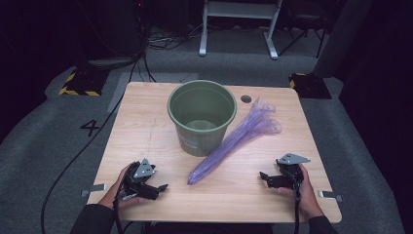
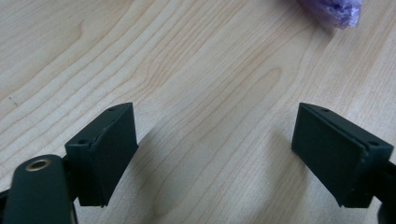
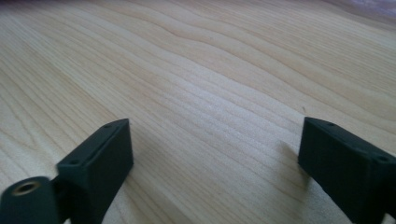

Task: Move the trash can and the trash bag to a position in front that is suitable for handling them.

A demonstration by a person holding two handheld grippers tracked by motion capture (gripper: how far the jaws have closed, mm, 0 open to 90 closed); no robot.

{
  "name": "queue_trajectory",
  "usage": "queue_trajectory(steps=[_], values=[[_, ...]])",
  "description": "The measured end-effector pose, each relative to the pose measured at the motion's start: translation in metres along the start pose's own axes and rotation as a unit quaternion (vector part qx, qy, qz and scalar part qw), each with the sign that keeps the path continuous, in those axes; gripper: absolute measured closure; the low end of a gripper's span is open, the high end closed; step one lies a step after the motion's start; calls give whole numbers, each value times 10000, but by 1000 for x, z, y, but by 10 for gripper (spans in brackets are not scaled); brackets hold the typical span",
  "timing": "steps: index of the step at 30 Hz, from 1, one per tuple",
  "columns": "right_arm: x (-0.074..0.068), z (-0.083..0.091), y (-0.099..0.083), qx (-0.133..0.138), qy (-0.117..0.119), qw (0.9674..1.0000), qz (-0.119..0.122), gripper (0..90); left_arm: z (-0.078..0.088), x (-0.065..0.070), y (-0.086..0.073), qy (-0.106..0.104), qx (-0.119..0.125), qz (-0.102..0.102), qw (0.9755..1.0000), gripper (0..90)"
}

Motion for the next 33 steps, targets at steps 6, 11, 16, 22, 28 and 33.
queue_trajectory(steps=[6,11,16,22,28,33], values=[[-1,2,2,112,-47,9998,151,163,0,0,-1,-117,-53,68,9999,143],[-7,8,14,354,-41,9988,342,195,0,0,-1,-118,-51,70,9999,143],[-16,16,28,569,-11,9974,436,200,0,0,-1,-120,-51,70,9999,143],[-35,16,64,853,72,9942,644,223,-1,0,0,-184,-47,-31,9998,143],[-47,15,81,1033,151,9916,761,292,-2,-1,1,-187,-49,-50,9998,142],[-54,21,93,1181,202,9889,874,311,-2,-1,1,-190,-42,-47,9998,144]])
Point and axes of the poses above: each handheld gripper's, and its own axes: z roughly backward along the jaws, y roughly out of its top, x roughly to its right, the point moved 10 cm from there along -z, roughly forward along the jaws, and after that the axes turned 15 degrees about -x, right-handed, at the moved point
